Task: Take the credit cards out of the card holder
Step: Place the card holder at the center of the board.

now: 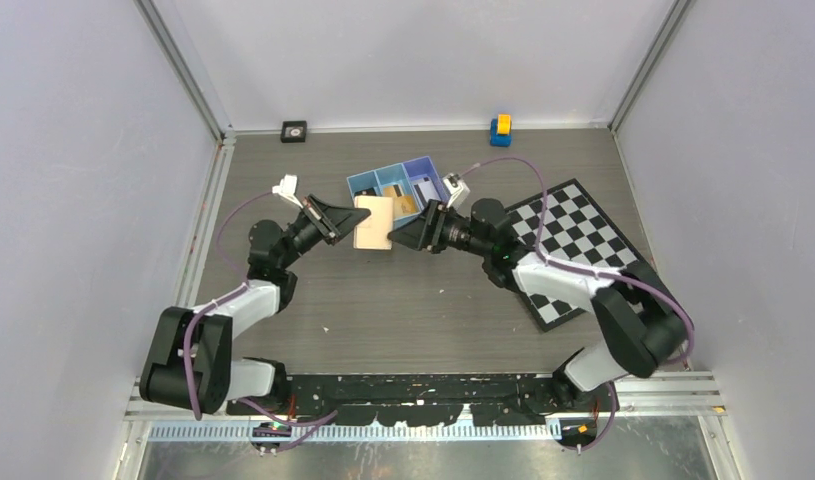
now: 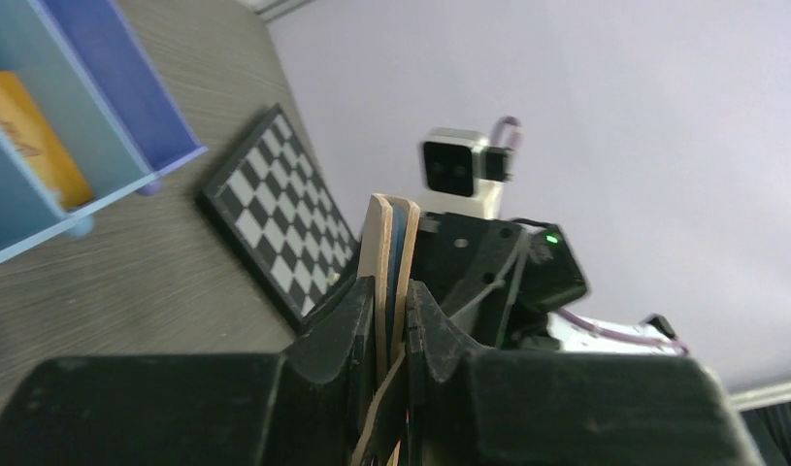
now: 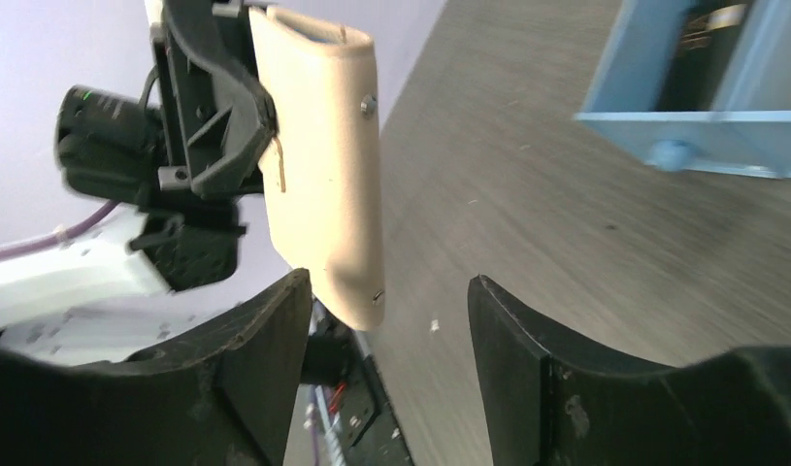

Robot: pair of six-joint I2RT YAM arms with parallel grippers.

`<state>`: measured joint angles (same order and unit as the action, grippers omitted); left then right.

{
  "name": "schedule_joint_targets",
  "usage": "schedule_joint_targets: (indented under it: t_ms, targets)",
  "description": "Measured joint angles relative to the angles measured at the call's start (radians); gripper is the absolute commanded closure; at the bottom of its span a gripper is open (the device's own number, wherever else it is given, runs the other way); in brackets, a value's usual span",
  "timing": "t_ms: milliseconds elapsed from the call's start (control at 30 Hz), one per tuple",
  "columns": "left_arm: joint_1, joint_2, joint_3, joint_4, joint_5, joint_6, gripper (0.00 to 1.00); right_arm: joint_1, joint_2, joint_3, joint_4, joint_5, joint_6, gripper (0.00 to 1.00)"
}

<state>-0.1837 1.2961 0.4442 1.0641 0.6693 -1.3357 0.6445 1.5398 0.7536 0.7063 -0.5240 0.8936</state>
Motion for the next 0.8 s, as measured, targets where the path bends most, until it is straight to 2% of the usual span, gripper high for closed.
schedule_joint_targets:
  t_ms: [133,267,400,633,667,767,800]
  targets:
    - [-0.027,-0.007,0.000,-0.129,-0.058,0.084,1.00,-0.004,-0.138,-0.003,-0.217,0.203,-0.089,0.34]
    - [-0.127,0.005,0.010,-0.274,-0.146,0.190,1.00,-0.028,-0.280,-0.019,-0.335,0.400,-0.137,0.35]
    - [-0.237,0.097,0.072,-0.351,-0.193,0.270,1.00,-0.042,-0.378,-0.028,-0.433,0.575,-0.176,0.36]
    - [-0.277,0.327,0.125,-0.354,-0.217,0.296,1.00,-0.043,-0.474,-0.095,-0.459,0.671,-0.208,0.36]
    - [-0.277,0.362,0.130,-0.351,-0.217,0.295,0.95,-0.043,-0.474,-0.095,-0.460,0.678,-0.210,0.34]
    - [-0.277,0.428,0.145,-0.360,-0.217,0.294,0.63,-0.043,-0.474,-0.095,-0.463,0.683,-0.214,0.31]
    - [-0.277,0.433,0.151,-0.376,-0.217,0.298,0.56,-0.043,-0.474,-0.095,-0.463,0.683,-0.216,0.31]
